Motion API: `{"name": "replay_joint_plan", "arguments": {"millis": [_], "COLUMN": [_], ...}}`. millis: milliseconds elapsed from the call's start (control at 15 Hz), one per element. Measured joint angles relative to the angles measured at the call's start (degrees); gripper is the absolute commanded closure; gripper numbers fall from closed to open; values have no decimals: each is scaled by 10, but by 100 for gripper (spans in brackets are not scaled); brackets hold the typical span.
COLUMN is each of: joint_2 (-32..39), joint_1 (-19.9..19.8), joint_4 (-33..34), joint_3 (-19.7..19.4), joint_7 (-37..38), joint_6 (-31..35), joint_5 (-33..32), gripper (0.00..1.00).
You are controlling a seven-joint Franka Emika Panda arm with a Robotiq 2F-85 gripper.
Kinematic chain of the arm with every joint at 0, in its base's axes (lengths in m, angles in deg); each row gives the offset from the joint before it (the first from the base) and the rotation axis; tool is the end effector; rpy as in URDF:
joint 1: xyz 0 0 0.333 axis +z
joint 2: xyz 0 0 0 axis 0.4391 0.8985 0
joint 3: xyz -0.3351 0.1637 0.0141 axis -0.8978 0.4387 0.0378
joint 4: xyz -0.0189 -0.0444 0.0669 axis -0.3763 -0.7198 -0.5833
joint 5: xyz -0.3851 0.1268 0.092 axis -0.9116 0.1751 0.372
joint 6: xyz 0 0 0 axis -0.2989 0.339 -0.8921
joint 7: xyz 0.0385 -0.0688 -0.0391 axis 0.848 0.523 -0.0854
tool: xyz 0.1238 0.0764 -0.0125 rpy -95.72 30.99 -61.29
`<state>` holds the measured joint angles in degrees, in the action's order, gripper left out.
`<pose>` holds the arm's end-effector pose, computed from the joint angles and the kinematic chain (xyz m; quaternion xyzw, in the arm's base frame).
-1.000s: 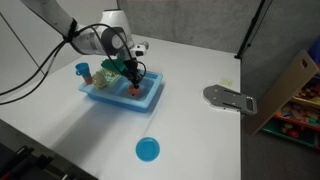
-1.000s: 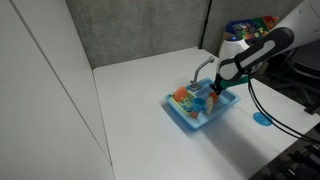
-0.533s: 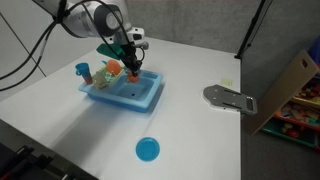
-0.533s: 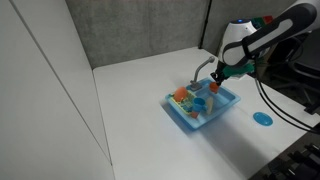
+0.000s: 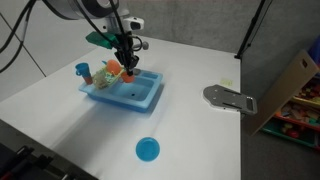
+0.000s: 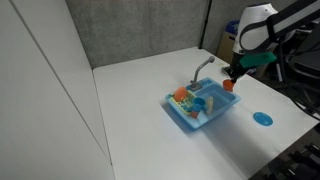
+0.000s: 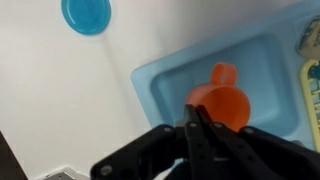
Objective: Put the orange mug on the blue plate
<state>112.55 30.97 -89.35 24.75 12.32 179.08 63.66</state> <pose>0.6368 -0.0666 0.2393 0.9829 -0.1705 -0.0264 0.0637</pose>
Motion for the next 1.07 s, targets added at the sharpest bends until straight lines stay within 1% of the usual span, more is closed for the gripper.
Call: {"name": "replay_joint_plan", "arguments": {"millis": [267,467,1067], "joint_2": [-58,-85,-85], "joint_1": [-32,-59,-123], "joint_4": [-48,-76,-131], "joint_3": [-1,-2,-23], "joint_7": [-10,-17,-25], "joint_6": [-24,-33,-35], "joint_5": [-8,-10,-11], "gripper": [97,97,98]}}
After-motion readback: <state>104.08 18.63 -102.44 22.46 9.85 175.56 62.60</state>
